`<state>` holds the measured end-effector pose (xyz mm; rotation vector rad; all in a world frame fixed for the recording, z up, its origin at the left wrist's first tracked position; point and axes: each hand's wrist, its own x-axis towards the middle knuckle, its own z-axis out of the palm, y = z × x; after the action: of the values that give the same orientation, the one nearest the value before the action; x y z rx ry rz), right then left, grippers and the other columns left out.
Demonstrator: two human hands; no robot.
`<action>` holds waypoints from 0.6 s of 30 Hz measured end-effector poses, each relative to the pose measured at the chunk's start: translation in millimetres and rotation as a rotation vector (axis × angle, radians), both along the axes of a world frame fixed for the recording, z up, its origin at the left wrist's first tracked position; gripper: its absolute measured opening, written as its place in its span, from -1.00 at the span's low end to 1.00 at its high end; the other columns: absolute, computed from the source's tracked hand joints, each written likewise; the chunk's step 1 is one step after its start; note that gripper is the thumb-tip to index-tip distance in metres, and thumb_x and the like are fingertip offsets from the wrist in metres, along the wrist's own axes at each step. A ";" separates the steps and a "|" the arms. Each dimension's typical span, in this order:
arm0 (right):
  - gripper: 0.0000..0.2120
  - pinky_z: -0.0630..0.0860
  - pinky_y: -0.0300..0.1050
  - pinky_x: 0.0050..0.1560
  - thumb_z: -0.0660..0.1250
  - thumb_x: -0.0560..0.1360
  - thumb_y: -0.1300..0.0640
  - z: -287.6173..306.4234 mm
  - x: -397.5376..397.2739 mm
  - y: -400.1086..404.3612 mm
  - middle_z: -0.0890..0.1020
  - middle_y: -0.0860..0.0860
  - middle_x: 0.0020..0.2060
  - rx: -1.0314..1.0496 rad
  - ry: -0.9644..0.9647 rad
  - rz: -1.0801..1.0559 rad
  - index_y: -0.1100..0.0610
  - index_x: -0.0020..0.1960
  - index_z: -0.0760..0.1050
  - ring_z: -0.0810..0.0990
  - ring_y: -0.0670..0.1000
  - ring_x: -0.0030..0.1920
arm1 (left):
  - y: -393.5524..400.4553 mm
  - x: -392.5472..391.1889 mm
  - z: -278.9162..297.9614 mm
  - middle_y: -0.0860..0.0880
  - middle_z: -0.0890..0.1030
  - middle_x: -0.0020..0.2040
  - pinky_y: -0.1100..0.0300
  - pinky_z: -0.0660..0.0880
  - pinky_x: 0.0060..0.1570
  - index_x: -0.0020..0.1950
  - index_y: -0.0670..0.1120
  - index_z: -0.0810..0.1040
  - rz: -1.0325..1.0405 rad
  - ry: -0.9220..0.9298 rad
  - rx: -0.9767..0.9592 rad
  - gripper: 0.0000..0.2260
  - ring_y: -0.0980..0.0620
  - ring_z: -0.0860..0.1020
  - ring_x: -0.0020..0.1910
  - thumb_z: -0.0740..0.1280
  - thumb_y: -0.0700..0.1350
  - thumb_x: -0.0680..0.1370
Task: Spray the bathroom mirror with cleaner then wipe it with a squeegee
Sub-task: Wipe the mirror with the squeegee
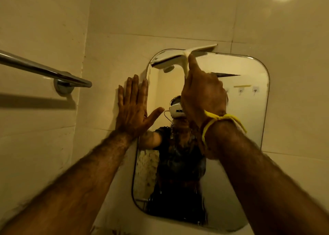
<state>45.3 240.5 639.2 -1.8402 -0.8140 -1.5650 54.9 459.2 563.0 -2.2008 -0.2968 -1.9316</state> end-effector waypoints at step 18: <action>-0.37 0.55 -0.15 -0.42 0.20 0.60 0.11 -60.4 -4.8 0.5 0.49 -0.01 -0.37 0.056 0.120 0.035 -0.05 0.58 0.01 0.45 -0.06 -0.45 | -1.4 -6.5 0.2 -0.20 -0.02 0.66 -0.37 -0.13 0.52 0.66 -0.05 0.04 -0.007 0.039 0.059 -0.14 -0.23 -0.08 0.63 0.03 0.46 0.53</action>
<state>40.5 241.0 578.8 -1.8503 -0.7370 -1.4265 48.4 457.8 563.2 -2.2021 -0.2238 -1.8736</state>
